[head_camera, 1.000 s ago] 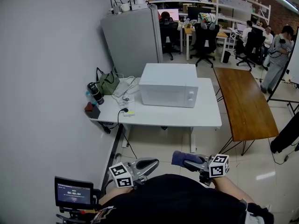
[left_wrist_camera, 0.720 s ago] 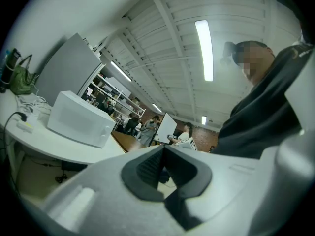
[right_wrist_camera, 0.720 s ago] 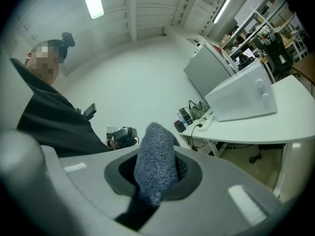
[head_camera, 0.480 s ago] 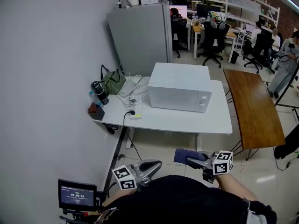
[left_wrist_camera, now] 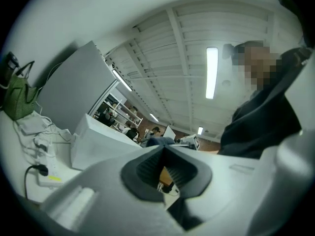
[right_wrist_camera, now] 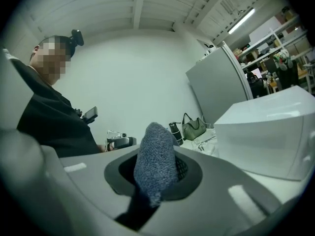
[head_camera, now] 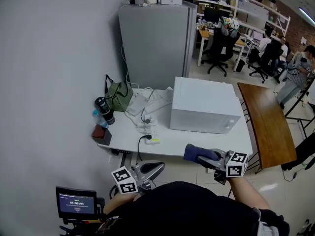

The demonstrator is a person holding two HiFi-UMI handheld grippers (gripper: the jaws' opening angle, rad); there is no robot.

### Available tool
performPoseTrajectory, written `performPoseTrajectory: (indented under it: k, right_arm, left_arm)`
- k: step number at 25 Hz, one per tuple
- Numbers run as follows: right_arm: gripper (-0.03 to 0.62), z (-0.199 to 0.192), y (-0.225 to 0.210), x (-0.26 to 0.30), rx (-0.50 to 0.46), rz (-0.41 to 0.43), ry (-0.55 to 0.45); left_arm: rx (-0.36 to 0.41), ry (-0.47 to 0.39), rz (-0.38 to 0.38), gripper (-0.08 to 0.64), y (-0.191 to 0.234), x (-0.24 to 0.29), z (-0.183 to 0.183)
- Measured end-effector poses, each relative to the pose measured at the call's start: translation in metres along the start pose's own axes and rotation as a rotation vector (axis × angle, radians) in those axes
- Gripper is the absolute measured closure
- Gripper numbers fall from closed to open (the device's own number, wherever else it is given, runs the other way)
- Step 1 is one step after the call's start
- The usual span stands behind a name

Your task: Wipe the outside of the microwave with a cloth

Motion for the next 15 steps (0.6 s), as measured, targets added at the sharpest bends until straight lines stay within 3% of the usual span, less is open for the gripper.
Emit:
performPoseTrajectory:
  k: [3, 7, 12, 15]
  right_arm:
    - [0.535, 0.023, -0.018, -0.008, -0.058, -0.017, 0.021]
    - [0.535, 0.051, -0.093, 0.015, -0.170, -0.029, 0.027]
    - [0.535, 0.099, -0.193, 0.042, -0.386, 0.078, 0.008]
    - [0.535, 0.134, -0.246, 0.044, -0.465, 0.116, 0.003]
  left_arm:
    - [-0.012, 0.000, -0.002, 0.557, 0.007, 0.008, 0.006]
    - [-0.015, -0.009, 0.037, 0.557, 0.067, 0.016, 0.028]
    - [0.047, -0.069, 0.190, 0.557, 0.103, 0.039, 0.057]
    - [0.064, -0.099, 0.213, 0.557, 0.121, 0.078, 0.078]
Point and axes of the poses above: the fingertips, and each gripper's own axes: x forward along the fingers, y to its left, z out of its top, the point moved 10 cm from there along -x, backward along the fingers, and after that the axes turned 13 degrees about -x, right-handed, at the moved point
